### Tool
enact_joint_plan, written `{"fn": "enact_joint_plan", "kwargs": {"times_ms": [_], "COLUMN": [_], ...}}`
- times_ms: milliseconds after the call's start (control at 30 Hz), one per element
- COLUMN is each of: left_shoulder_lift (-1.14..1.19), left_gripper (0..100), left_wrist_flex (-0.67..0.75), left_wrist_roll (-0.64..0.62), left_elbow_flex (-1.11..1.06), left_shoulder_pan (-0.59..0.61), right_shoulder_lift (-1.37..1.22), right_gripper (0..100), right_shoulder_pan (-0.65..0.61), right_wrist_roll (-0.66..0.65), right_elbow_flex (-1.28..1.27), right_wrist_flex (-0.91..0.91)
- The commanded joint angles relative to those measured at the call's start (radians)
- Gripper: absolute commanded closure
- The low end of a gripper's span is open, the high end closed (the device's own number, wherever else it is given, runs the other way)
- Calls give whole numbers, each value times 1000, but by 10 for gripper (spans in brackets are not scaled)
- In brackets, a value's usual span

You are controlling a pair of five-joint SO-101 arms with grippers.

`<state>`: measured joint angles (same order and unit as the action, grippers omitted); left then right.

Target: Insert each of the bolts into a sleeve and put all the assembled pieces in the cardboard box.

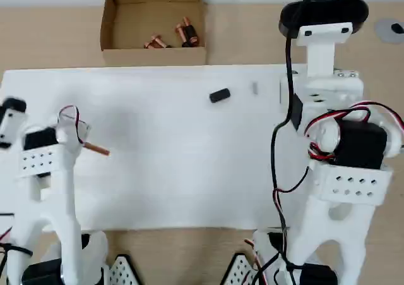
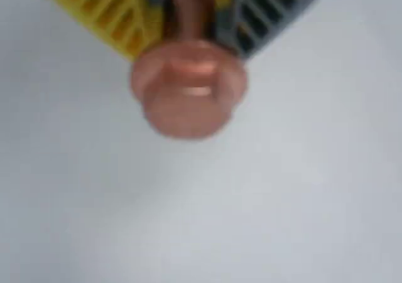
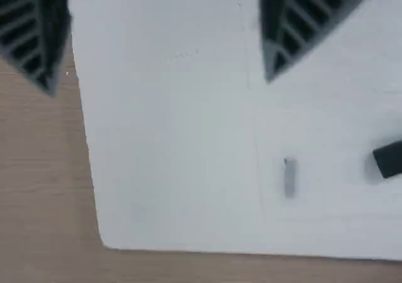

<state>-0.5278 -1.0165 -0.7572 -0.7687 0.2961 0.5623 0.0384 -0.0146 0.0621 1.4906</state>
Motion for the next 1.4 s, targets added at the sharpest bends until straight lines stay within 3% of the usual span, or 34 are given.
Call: {"fn": "enact_joint_plan", "kwargs": {"times_ms": [0, 133, 267, 333, 467, 600, 733, 867, 1100, 1367], "left_shoulder_lift": [-12, -12, -12, -12, -13, -13, -44, -116, -275, -401], "left_gripper": [994, 995, 994, 994, 994, 994, 993, 993, 993, 993], "left_wrist_flex": [-118, -175, -178, -141, -127, -126, -124, -52, 89, 120], "left_wrist_roll": [190, 468, 916, 967, 971, 918, 740, 635, 637, 629], "left_elbow_flex": [183, 284, 330, 331, 336, 319, 302, 215, 21, -77], "left_shoulder_pan": [2, 3, -11, -9, -18, -31, -29, -3, 52, 124], "right_shoulder_lift": [22, 18, 18, 16, -45, -234, -458, -618, -974, -1369], "right_gripper": [746, 746, 746, 746, 746, 744, 742, 744, 743, 742], "right_shoulder_pan": [-19, -59, -140, -180, -245, -311, -294, -240, -222, -236], "right_wrist_roll": [-2, 0, 25, -3, -224, -712, -1115, -1120, -1151, -1155], "right_elbow_flex": [-2, -111, -328, -383, -352, -266, -142, 163, 555, 920], "right_wrist_flex": [3, 0, -57, -112, -198, -78, 114, 137, 212, 247]}}
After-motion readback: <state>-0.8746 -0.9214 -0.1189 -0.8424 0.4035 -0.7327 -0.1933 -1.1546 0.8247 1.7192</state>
